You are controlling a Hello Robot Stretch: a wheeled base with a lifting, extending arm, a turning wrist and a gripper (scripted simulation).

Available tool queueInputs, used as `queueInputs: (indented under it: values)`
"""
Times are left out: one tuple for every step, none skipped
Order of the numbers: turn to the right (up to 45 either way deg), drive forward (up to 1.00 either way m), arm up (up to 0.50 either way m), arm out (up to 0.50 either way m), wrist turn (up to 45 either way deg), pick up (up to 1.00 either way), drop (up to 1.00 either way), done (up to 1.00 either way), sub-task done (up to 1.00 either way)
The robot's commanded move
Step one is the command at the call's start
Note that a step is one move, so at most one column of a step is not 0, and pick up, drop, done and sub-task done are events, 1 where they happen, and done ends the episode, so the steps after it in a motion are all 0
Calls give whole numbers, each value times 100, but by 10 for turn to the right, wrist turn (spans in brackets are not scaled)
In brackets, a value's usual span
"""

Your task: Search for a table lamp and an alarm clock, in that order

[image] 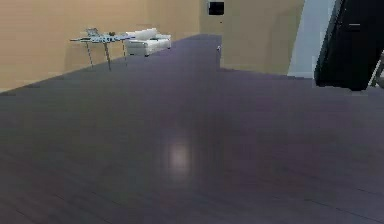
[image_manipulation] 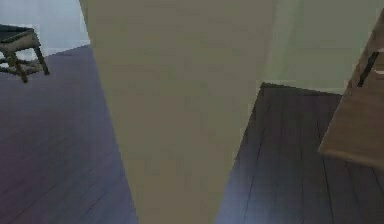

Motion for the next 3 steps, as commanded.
queueInputs:
  values:
    - [0, 100, 0, 0, 0, 0, 0, 0, 0]
    - [0, 100, 0, 0, 0, 0, 0, 0, 0]
    - [0, 100, 0, 0, 0, 0, 0, 0, 0]
